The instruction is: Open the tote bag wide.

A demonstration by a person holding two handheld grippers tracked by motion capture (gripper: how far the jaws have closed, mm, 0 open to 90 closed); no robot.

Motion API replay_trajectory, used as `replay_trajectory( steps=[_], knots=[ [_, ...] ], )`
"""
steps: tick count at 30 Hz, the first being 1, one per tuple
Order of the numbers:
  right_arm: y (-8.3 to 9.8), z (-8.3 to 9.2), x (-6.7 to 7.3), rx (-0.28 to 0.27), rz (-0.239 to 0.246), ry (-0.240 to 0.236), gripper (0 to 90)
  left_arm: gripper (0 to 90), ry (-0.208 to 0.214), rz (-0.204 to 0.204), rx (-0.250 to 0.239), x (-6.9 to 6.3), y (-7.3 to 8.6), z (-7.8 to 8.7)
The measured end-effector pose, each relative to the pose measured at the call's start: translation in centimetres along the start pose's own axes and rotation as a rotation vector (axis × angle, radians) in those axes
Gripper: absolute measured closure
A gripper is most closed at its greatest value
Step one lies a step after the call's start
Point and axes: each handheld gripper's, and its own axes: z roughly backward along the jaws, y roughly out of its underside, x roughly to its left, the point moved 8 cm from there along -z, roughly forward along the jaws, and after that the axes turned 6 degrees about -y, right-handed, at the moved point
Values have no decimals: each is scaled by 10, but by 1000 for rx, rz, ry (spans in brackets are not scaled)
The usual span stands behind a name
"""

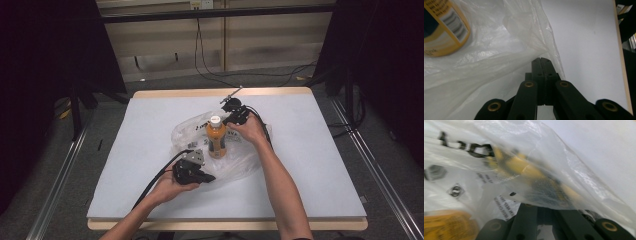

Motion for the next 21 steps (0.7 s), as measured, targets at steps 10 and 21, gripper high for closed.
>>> replay_trajectory(
  steps=[10, 21],
  knots=[
    [-4, 31, 17, -118, 39, -78, 900, 900, -4, 64, -138, 5, -12, 19],
    [12, 81, 30, -286, 42, -84, 576, 695, -96, 69, -286, -4, -17, 51]
  ],
)
